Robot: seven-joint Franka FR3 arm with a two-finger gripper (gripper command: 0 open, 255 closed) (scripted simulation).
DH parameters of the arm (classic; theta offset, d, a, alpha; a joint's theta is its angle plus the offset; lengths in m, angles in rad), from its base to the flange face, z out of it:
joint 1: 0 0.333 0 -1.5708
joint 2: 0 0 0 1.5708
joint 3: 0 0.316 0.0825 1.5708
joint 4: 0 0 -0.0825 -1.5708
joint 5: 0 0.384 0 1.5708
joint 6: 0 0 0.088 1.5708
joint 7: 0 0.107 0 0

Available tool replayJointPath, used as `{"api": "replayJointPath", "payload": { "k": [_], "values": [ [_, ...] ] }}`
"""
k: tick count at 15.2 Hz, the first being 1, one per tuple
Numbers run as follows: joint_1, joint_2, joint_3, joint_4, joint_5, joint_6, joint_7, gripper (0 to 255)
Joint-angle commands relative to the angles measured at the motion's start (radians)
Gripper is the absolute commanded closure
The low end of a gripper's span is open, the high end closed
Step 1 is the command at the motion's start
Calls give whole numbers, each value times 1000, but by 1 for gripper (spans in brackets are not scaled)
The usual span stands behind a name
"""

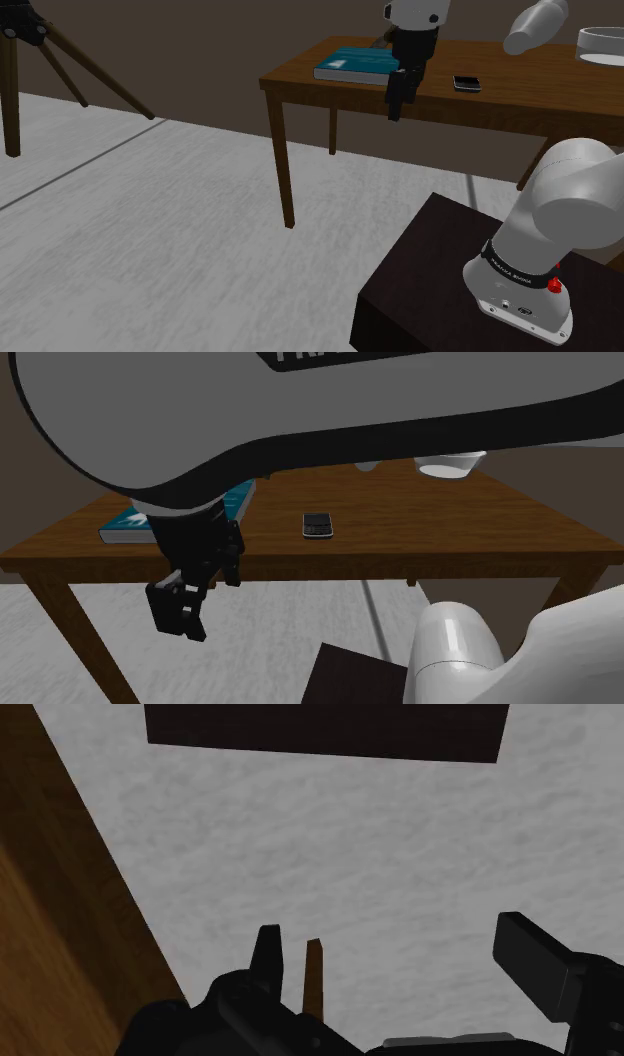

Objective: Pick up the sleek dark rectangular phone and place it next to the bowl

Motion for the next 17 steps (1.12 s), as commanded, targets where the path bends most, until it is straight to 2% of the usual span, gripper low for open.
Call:
{"api": "replayJointPath", "payload": {
  "k": [1,17],
  "values": [
    [0,0,0,0,0,0,0,0],
    [-351,91,-211,141,-75,-43,332,0]
  ]
}}
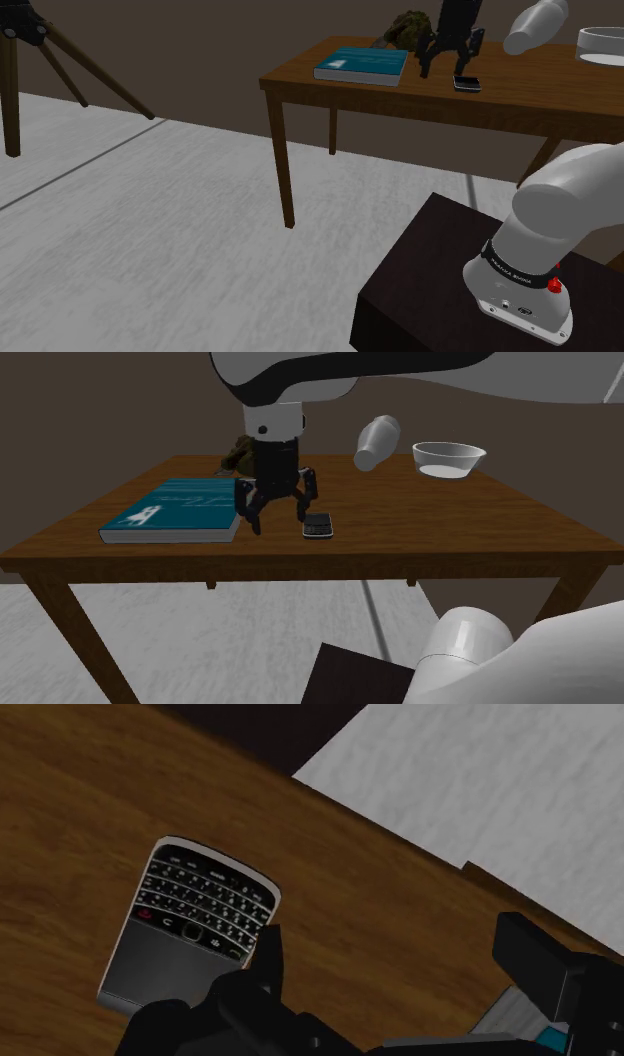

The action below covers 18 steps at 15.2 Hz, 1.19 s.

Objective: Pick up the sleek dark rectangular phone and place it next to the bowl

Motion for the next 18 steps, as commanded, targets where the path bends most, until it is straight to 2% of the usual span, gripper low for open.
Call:
{"api": "replayJointPath", "payload": {
  "k": [1,6,13,18],
  "values": [
    [-44,-2,-28,6,-10,-7,43,0],
    [-145,-14,-88,23,-30,-30,144,0],
    [-149,-30,-93,-83,-37,59,147,0],
    [-150,-31,-93,-91,-37,66,147,0]
  ]
}}
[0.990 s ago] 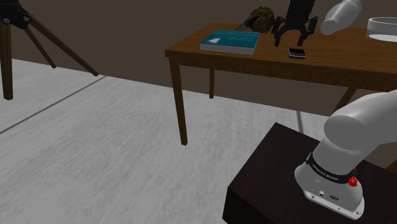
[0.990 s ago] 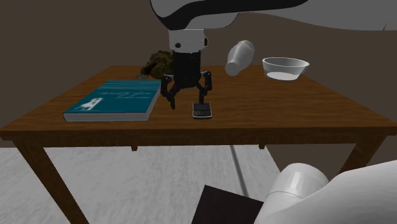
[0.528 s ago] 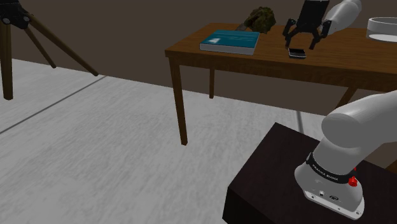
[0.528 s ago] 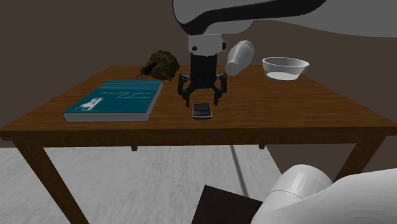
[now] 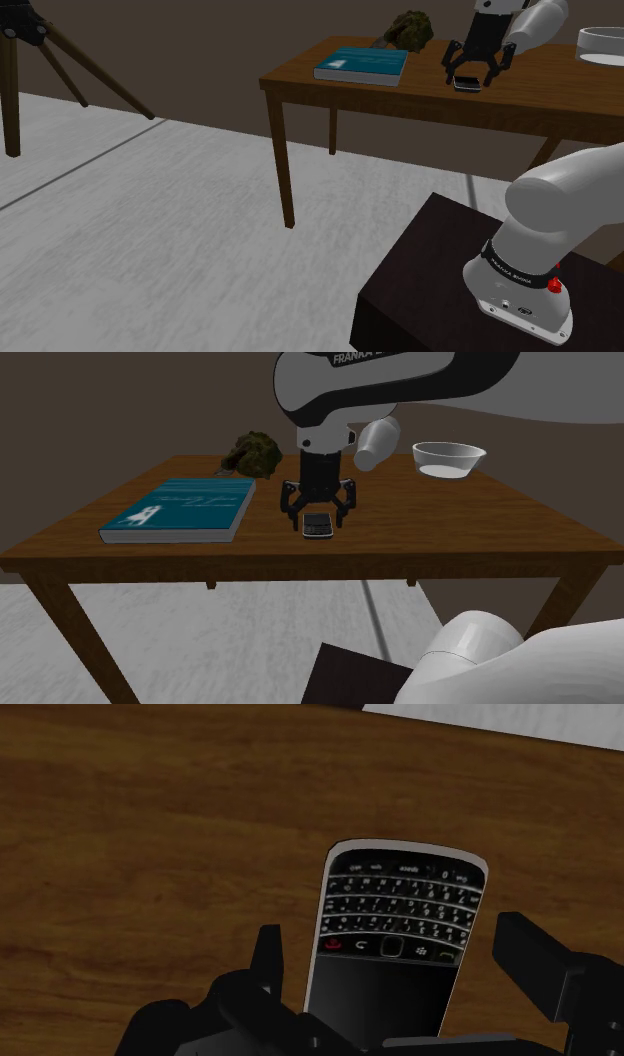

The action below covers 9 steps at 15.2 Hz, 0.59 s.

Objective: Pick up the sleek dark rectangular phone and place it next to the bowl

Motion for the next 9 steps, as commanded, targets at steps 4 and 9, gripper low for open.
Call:
{"api": "replayJointPath", "payload": {
  "k": [4,9],
  "values": [
    [0,0,0,0,0,0,0,255],
    [0,-1,0,0,0,0,0,255]
  ]
}}
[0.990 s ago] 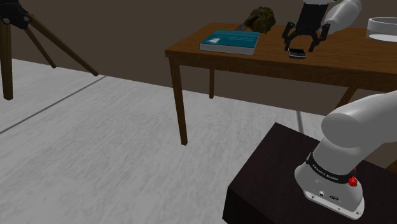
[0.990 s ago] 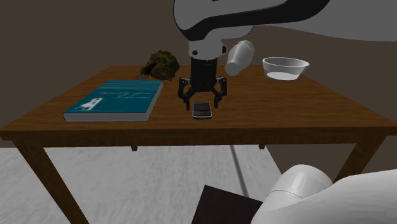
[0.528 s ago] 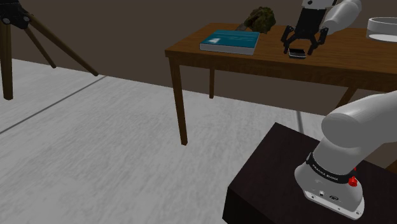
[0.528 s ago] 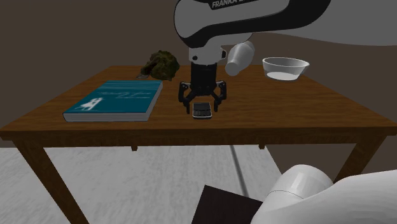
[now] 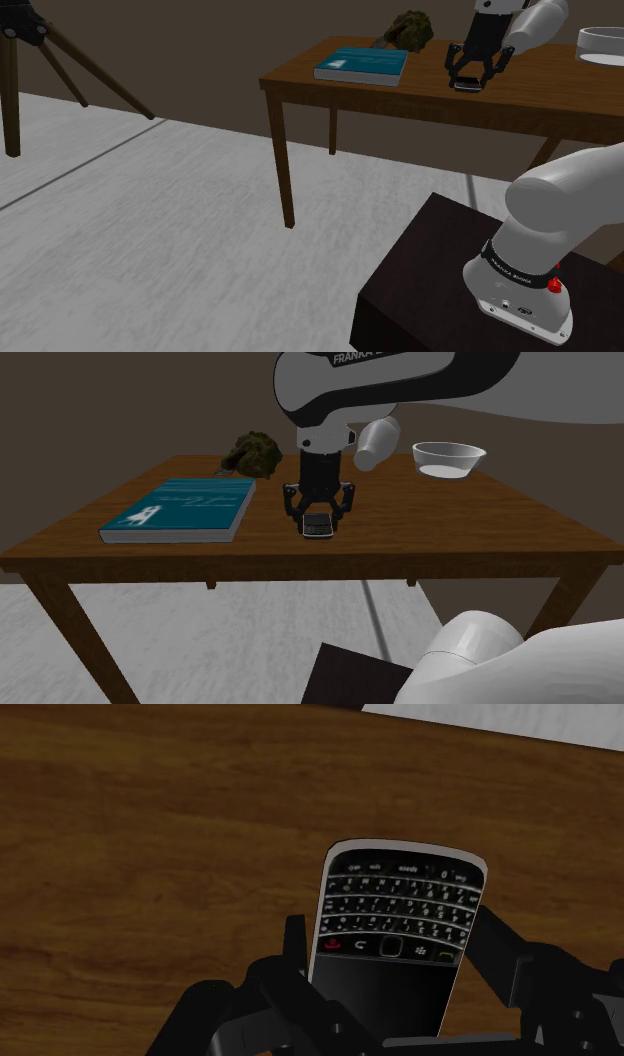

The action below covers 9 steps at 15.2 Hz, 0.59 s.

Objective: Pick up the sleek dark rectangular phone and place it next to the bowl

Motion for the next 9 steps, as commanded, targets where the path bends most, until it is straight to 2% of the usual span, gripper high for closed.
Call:
{"api": "replayJointPath", "payload": {
  "k": [1,4,9],
  "values": [
    [0,0,0,0,0,0,0,255],
    [0,0,0,0,0,0,0,255],
    [3,10,6,73,6,-64,0,255]
  ]
}}
